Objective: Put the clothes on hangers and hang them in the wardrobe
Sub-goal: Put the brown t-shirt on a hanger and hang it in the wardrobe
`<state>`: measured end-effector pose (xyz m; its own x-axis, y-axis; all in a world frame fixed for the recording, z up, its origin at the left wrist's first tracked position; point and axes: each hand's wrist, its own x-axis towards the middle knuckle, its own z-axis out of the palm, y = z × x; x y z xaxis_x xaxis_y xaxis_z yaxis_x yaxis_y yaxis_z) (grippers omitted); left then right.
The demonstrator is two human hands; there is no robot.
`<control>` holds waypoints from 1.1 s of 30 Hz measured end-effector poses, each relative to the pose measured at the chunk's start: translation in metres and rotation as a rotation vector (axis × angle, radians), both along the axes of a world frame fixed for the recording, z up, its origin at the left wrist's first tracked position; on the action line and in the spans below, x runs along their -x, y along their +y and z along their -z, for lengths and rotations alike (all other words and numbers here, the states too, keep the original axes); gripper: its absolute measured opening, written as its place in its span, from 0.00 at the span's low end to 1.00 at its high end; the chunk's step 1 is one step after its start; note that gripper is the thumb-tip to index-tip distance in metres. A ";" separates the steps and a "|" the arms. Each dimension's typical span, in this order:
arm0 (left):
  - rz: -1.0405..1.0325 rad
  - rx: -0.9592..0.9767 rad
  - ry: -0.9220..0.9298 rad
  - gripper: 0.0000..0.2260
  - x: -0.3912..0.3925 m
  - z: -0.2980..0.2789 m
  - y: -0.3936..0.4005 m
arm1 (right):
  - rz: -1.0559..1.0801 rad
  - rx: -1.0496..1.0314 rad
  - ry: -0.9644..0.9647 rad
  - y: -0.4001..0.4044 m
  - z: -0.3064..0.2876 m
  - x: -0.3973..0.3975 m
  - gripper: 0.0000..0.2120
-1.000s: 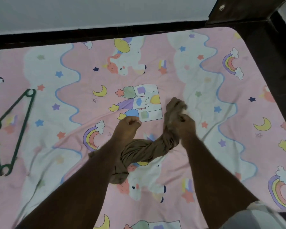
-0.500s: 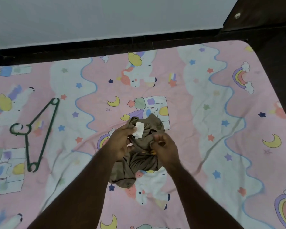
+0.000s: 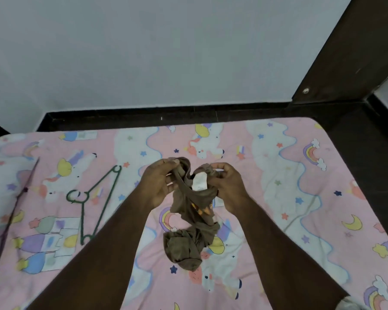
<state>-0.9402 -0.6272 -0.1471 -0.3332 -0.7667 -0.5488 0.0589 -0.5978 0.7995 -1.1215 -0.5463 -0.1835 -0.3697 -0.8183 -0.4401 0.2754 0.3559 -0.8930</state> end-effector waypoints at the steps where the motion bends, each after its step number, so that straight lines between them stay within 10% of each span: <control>1: -0.009 0.041 -0.012 0.03 -0.006 -0.014 -0.002 | 0.001 0.028 0.043 -0.001 -0.015 -0.001 0.18; 19: 0.245 0.964 -0.741 0.17 -0.065 -0.189 -0.043 | -0.381 0.106 1.297 -0.006 -0.220 0.006 0.10; 33: 0.211 1.164 -1.004 0.25 -0.090 -0.225 -0.041 | -0.597 0.110 1.569 0.014 -0.282 -0.013 0.18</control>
